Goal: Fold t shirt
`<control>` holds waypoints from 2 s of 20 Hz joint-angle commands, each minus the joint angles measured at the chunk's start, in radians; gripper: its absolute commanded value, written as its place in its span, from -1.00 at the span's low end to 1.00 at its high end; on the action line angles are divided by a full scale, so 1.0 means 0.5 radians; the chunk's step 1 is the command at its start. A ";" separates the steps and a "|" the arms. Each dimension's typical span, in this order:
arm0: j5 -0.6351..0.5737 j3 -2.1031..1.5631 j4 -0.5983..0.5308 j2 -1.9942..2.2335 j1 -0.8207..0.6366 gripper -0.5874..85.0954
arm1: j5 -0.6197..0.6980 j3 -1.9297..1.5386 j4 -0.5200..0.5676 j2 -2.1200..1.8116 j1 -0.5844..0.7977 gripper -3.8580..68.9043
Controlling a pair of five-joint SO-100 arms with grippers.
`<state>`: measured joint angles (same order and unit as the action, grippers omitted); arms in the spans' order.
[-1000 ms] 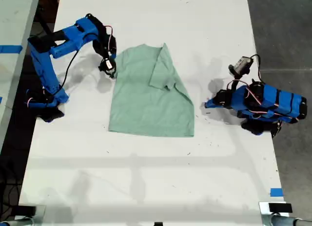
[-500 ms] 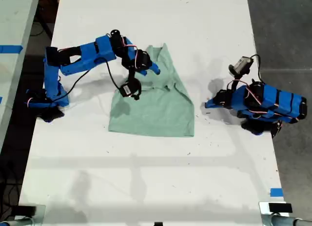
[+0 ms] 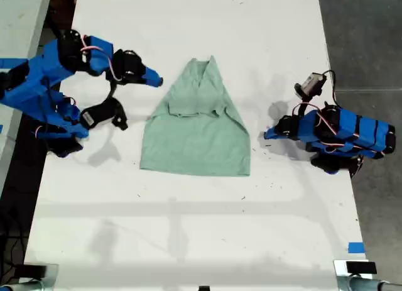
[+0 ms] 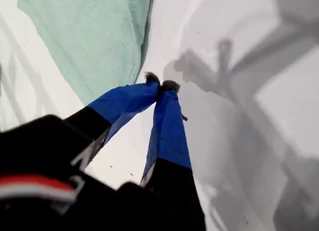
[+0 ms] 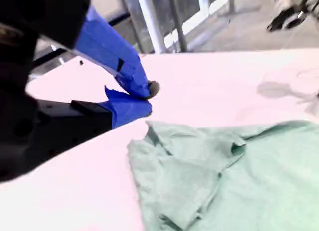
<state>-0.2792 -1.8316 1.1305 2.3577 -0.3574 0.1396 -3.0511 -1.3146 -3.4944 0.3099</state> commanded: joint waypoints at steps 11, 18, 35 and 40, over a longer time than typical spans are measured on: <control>0.141 -2.767 -0.552 2.491 0.298 -0.99 | -0.025 -0.077 -0.006 -0.028 -0.043 -0.84; 0.135 -2.764 -0.537 2.491 0.273 -0.99 | -0.037 -0.077 -0.006 -0.028 -0.043 -0.84; 0.147 -2.761 -0.509 2.491 0.267 -0.99 | -0.043 -0.077 -0.009 -0.028 -0.046 -0.84; 0.150 -2.761 -0.506 2.491 0.270 -0.99 | -0.031 -0.077 -0.003 -0.028 -0.040 -0.84</control>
<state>-0.1994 -3.2060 0.8774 3.5972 -0.2194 0.1335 -3.0511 -1.3146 -3.4944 0.2945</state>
